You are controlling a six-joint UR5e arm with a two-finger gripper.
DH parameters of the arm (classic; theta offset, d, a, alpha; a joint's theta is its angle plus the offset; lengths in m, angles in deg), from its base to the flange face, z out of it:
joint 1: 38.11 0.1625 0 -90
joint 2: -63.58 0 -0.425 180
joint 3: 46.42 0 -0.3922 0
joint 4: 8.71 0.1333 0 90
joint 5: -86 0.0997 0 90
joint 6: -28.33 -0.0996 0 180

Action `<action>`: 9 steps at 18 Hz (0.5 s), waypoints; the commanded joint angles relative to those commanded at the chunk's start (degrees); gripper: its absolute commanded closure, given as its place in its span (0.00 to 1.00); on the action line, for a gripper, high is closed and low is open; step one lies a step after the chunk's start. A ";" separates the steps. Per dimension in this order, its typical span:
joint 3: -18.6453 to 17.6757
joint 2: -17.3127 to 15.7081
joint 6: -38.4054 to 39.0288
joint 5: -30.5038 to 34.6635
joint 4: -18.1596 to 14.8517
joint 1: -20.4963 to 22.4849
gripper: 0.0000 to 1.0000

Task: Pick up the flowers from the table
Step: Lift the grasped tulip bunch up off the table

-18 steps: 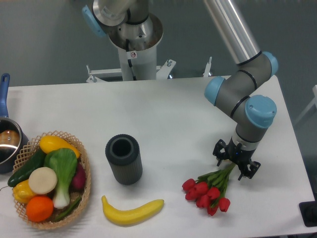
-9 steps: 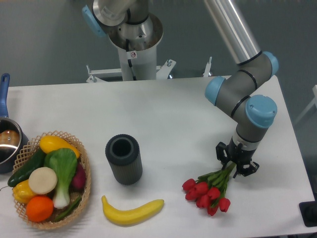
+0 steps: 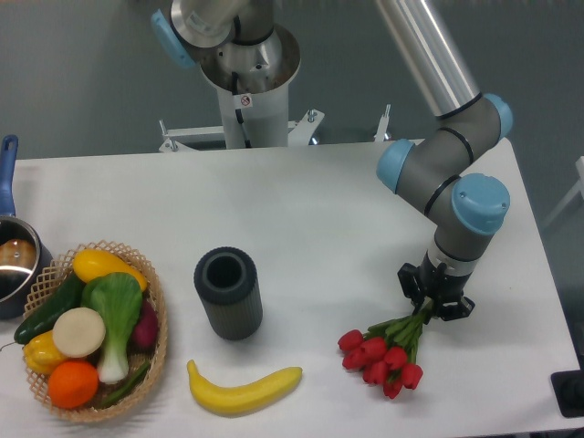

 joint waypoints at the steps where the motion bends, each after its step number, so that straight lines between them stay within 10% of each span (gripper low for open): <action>1: 0.00 -0.35 0.00 0.09 -0.09 0.00 0.82; 9: -0.88 -5.79 0.26 0.09 0.00 0.26 0.82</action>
